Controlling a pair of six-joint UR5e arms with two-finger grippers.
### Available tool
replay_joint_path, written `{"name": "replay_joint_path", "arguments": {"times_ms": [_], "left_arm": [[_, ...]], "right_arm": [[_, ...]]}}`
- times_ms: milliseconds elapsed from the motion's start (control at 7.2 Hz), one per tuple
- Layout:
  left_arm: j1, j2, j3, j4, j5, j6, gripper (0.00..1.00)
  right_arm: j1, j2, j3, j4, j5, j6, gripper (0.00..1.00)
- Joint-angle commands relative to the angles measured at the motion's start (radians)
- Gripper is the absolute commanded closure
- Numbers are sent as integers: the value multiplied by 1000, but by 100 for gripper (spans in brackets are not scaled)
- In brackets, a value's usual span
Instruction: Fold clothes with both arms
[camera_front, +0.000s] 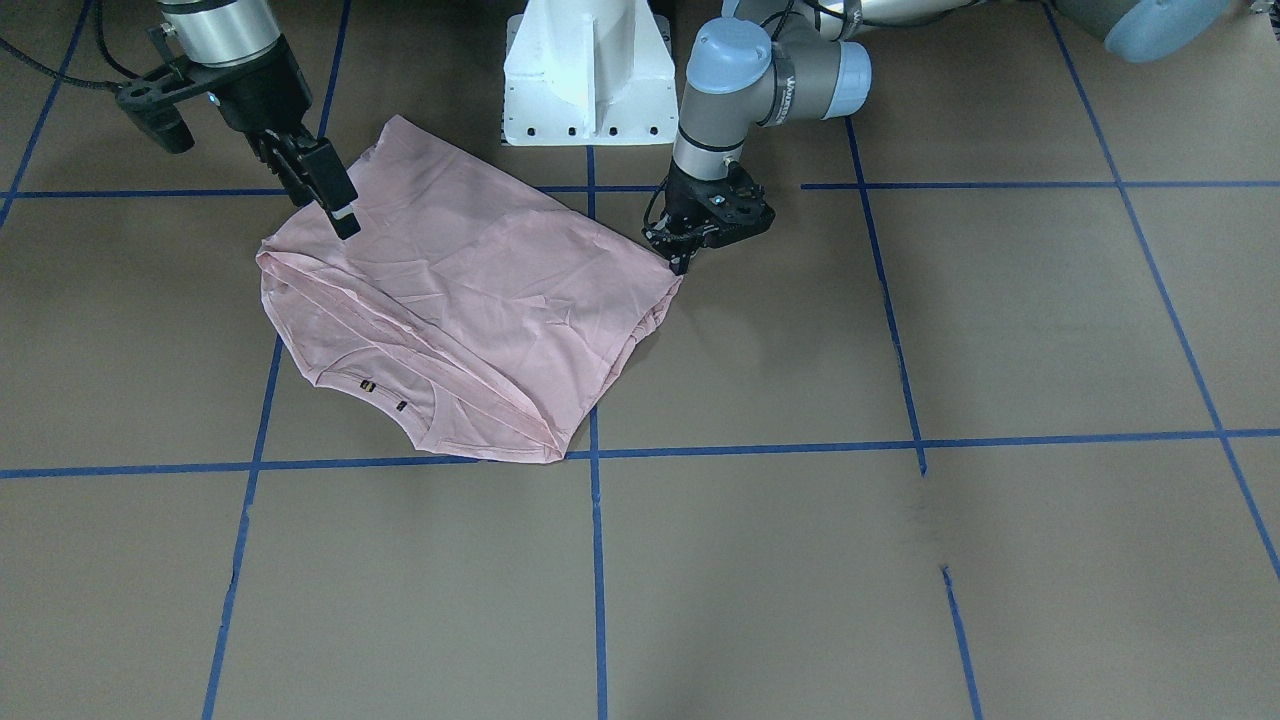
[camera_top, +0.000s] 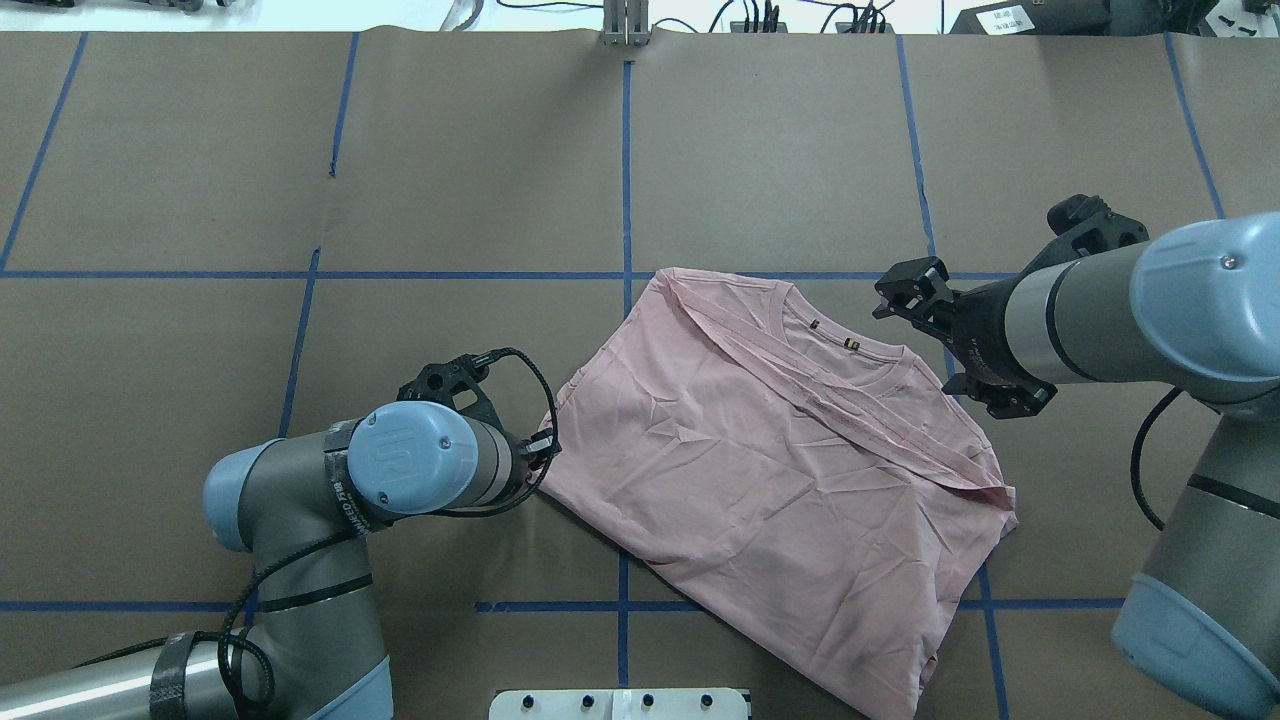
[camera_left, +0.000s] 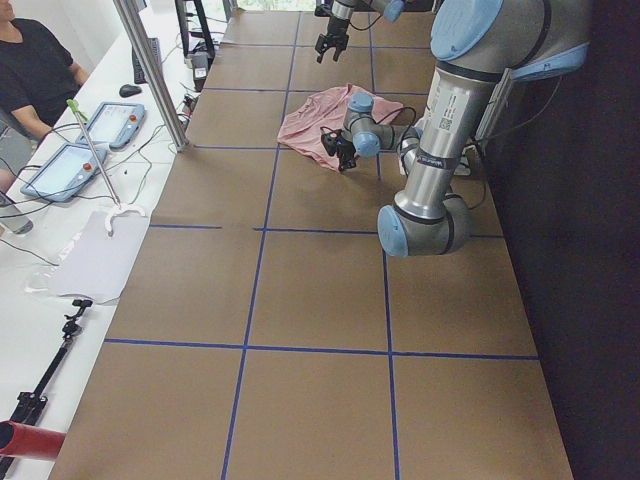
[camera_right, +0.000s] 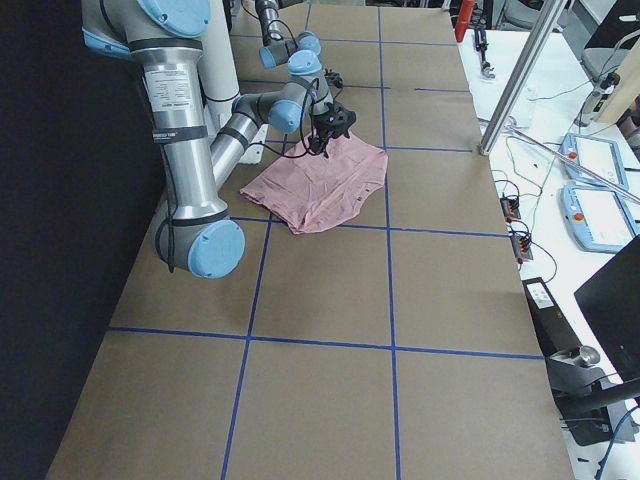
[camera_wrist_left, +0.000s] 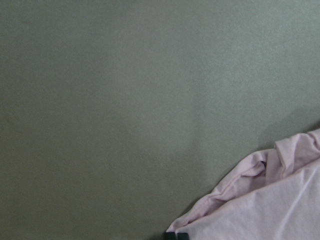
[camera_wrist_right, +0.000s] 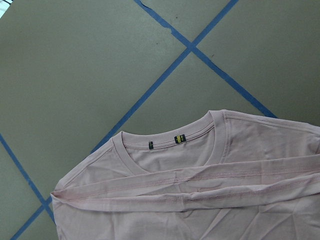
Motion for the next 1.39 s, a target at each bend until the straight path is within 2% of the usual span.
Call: {"name": "replay_joint_path", "arguments": {"times_ms": [0, 278, 417, 556, 694, 833, 972, 1111, 1250], "left_arm": [[-81, -4, -66, 103, -1, 170, 100], [-222, 5, -41, 96, -4, 419, 100], [-282, -4, 8, 70, -10, 516, 100], [-337, -8, 141, -140, -15, 687, 100], [-391, -51, 329, -353, -79, 730, 100], [-417, -152, 490, -413, -90, 729, 100], [-440, -268, 627, -418, -90, 725, 100], [-456, -313, 697, -435, -90, 722, 100], [-467, -353, 787, -509, -89, 642, 100]], "right_arm": [[0, 2, -1, 0, 0, 0, 0], [0, 2, 4, 0, 2, 0, 0], [0, 3, 2, 2, -2, 0, 0], [3, 2, -4, 0, -5, -9, 0], [0, 3, -10, 2, -5, -9, 0], [0, 35, -13, 2, -6, 1, 0], [-2, 67, -30, 2, -9, 5, 0], [-3, 83, -34, 0, -9, 3, 0], [-3, 96, -34, -8, -5, -1, 0]]}}
